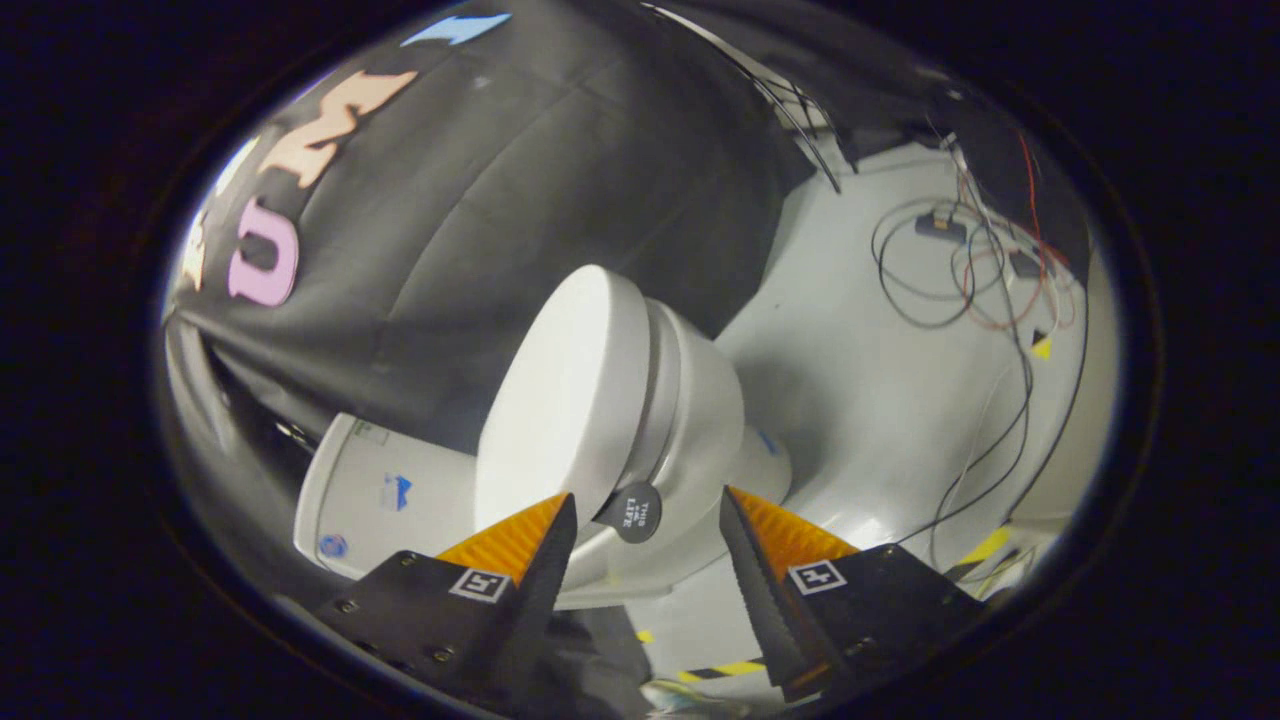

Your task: Open the toilet lid.

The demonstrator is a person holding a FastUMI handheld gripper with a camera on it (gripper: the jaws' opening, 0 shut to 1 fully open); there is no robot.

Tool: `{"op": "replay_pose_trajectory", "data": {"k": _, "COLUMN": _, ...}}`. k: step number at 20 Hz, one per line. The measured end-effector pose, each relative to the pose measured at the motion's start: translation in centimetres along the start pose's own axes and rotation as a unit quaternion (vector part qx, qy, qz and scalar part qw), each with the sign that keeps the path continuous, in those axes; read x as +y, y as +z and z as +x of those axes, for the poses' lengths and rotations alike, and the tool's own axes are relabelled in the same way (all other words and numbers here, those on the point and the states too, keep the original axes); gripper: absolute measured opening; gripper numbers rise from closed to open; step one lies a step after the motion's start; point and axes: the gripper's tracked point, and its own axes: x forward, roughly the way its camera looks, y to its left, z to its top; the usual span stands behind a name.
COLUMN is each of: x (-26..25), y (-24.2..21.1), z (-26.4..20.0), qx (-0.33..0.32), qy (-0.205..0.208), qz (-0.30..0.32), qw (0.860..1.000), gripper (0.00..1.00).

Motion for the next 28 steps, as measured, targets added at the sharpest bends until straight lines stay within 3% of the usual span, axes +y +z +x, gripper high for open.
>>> {"op": "replay_pose_trajectory", "data": {"k": 3, "x": 0.0, "y": -0.9, "z": 1.0, "qx": 0.015, "qy": 0.003, "qz": 0.048, "qw": 0.999, "gripper": 0.6}}
{"op": "replay_pose_trajectory", "data": {"k": 4, "x": -0.2, "y": -1.1, "z": 1.3, "qx": 0.015, "qy": -0.002, "qz": 0.054, "qw": 0.998, "gripper": 0.56}}
{"op": "replay_pose_trajectory", "data": {"k": 5, "x": 0.2, "y": -1.3, "z": 1.6, "qx": 0.016, "qy": 0.002, "qz": 0.059, "qw": 0.998, "gripper": 0.4}}
{"op": "replay_pose_trajectory", "data": {"k": 14, "x": 2.5, "y": -1.6, "z": 3.0, "qx": 0.019, "qy": 0.058, "qz": 0.079, "qw": 0.995, "gripper": 0.38}}
{"op": "replay_pose_trajectory", "data": {"k": 15, "x": 0.9, "y": -2.9, "z": 5.3, "qx": 0.024, "qy": 0.001, "qz": 0.052, "qw": 0.998, "gripper": 0.38}}
{"op": "replay_pose_trajectory", "data": {"k": 16, "x": -1.1, "y": -1.6, "z": 1.4, "qx": 0.018, "qy": -0.001, "qz": 0.057, "qw": 0.998, "gripper": 0.38}}
{"op": "replay_pose_trajectory", "data": {"k": 17, "x": -0.6, "y": -1.5, "z": 3.4, "qx": 0.009, "qy": 0.003, "qz": 0.079, "qw": 0.997, "gripper": 0.07}}
{"op": "replay_pose_trajectory", "data": {"k": 20, "x": 1.3, "y": -1.6, "z": 2.9, "qx": 0.019, "qy": 0.031, "qz": 0.118, "qw": 0.992, "gripper": 0.01}}
{"op": "replay_pose_trajectory", "data": {"k": 23, "x": 1.3, "y": -1.6, "z": 2.9, "qx": 0.028, "qy": 0.034, "qz": 0.134, "qw": 0.99, "gripper": 0.01}}
{"op": "replay_pose_trajectory", "data": {"k": 28, "x": 0.9, "y": -1.3, "z": 2.9, "qx": 0.016, "qy": 0.027, "qz": 0.096, "qw": 0.995, "gripper": 0.01}}
